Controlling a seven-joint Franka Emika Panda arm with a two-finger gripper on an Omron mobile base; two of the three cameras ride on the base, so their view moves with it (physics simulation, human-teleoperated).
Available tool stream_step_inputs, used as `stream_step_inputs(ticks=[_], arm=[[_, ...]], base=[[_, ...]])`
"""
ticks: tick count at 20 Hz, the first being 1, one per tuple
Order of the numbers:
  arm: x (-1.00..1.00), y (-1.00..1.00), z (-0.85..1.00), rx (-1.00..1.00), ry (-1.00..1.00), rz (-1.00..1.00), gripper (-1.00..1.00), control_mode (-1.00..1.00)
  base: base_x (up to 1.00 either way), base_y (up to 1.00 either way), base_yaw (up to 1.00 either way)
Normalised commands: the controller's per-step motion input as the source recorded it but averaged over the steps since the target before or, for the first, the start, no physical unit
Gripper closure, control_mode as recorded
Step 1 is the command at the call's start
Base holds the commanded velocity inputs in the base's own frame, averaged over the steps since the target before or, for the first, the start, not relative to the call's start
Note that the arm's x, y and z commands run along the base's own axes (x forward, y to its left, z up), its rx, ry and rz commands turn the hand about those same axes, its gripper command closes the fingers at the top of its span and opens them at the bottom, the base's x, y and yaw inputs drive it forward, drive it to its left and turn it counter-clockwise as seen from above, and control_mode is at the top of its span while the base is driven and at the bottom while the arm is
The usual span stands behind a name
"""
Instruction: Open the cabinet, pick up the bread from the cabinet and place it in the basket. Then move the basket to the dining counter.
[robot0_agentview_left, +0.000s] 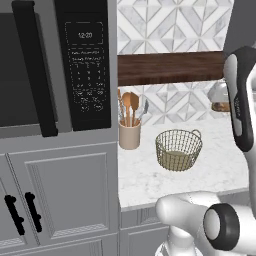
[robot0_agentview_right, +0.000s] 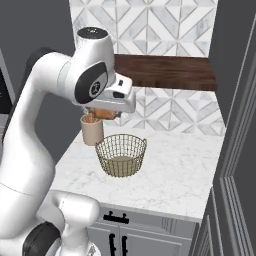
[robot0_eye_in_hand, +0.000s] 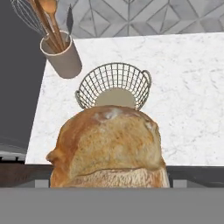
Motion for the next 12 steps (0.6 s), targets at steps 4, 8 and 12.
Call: stream_step_inputs(ticks=[4, 8, 12], arm=[[0.00, 0.11, -0.95, -0.02, 0.24, 0.00, 1.00, -1.00], [0.00, 0.16, -0.70, -0.04, 0.26, 0.00, 1.00, -1.00], [0.01, 0.01, -0.54, 0.00, 0.28, 0.00, 1.00, -1.00]], base=[[0.00, 0.00, 0.00], [0.00, 0.00, 0.00], [0.00, 0.00, 0.00]])
